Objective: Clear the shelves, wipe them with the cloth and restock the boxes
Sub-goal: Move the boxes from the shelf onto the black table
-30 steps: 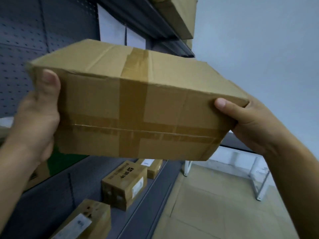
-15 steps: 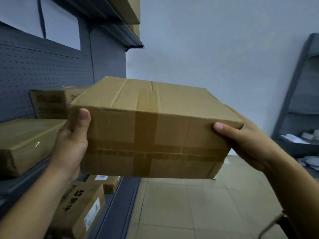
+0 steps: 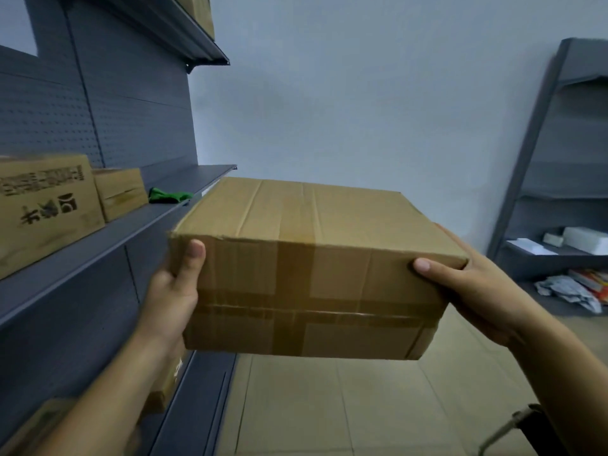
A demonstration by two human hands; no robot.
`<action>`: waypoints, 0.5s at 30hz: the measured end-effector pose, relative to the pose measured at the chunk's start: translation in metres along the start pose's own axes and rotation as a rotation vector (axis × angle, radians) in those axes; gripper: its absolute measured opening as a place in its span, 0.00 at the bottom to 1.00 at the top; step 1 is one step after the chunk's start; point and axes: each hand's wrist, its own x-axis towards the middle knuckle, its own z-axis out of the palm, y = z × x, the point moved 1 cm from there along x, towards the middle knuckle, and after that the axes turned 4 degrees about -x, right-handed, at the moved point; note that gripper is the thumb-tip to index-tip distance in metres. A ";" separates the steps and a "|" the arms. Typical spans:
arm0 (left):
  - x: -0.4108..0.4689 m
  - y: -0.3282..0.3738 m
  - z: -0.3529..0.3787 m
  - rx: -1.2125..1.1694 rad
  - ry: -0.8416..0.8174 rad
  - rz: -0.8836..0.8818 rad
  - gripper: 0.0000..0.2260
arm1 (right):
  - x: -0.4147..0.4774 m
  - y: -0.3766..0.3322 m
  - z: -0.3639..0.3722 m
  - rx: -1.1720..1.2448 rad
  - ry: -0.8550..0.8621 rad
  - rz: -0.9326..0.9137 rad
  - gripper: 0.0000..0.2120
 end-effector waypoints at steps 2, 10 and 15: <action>0.026 -0.023 0.015 0.015 0.016 -0.025 0.46 | 0.028 0.019 -0.012 -0.002 -0.005 0.015 0.30; 0.120 -0.089 0.074 0.044 0.069 -0.113 0.51 | 0.144 0.086 -0.052 0.005 -0.047 0.087 0.31; 0.175 -0.127 0.102 0.054 0.086 -0.160 0.49 | 0.206 0.126 -0.066 0.018 -0.037 0.115 0.34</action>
